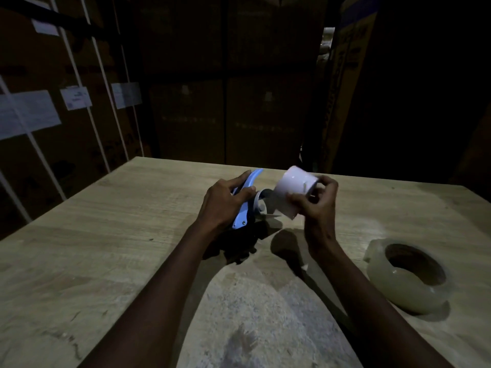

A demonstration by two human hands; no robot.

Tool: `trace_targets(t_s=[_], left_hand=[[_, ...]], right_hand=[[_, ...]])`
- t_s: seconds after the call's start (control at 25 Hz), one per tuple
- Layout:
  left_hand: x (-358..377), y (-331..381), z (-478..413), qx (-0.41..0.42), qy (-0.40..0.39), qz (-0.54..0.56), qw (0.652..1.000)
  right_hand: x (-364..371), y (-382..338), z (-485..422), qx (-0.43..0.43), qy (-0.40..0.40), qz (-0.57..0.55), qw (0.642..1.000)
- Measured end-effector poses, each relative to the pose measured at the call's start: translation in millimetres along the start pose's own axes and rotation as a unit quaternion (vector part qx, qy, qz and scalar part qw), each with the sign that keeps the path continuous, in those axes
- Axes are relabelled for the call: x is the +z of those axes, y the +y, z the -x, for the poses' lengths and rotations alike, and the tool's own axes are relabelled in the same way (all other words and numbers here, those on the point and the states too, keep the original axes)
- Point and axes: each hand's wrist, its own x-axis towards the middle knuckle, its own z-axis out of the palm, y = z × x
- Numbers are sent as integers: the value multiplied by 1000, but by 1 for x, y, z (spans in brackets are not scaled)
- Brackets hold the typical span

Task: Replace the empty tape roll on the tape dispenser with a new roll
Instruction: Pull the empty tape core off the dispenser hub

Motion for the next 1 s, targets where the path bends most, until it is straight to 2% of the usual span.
trace_targets(t_s=[0.04, 0.16, 0.32, 0.44, 0.52, 0.56, 0.64, 0.72, 0.84, 1.0], left_hand=[[0, -2, 0, -9, 0, 2, 1000], [1, -4, -1, -27, -5, 15, 1000], [2, -7, -2, -38, -8, 29, 999], [2, -9, -3, -50, -11, 26, 998], [1, -11, -4, -61, -19, 29, 998], [0, -11, -4, -66, -26, 31, 997], [-2, -11, -4, -78, -46, 30, 995], [-3, -9, -3, -103, -70, 20, 992], [-5, -11, -7, -126, -125, 5, 984], [-11, -8, -6, -115, -193, -38, 974]], right_hand=[[-2, 0, -2, 62, 2, -88, 994], [-7, 1, -3, 218, -15, -279, 935], [-7, 2, -1, 272, -18, -353, 895], [-7, -5, 0, 267, -3, -359, 895], [-5, -7, 1, 265, 33, -311, 912], [-4, -7, 2, 243, 60, -243, 937], [-5, -4, 1, 147, 107, -24, 983], [-7, 5, -2, 89, 121, 105, 983], [-11, 22, -7, 106, 150, 156, 971], [-18, 45, -17, 120, 171, 194, 959]])
